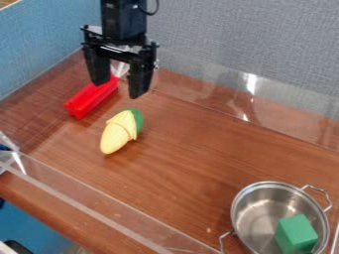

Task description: Push the yellow object to the left side of the table

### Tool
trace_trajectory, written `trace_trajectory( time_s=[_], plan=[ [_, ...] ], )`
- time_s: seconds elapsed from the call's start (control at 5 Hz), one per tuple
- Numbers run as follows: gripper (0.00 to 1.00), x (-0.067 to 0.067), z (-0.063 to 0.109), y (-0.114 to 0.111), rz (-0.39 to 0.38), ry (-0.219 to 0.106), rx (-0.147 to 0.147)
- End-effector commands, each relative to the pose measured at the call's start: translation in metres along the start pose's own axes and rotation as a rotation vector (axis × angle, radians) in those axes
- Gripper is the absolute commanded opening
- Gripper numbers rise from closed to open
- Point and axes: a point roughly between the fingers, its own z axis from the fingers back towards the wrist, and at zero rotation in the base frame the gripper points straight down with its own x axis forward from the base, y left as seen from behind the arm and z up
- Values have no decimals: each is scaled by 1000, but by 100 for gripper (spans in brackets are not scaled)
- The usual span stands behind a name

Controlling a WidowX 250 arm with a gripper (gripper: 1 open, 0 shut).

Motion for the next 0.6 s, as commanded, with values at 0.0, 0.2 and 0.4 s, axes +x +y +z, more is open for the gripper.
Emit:
trace_trajectory(
  time_s=[0.0, 0.2, 0.4],
  plan=[
    [100, 8, 26, 2, -91, -66, 27],
    [100, 9, 28, 5, -158, -61, 32],
    [100, 1, 27, 0, -121, -46, 27]
  ],
)
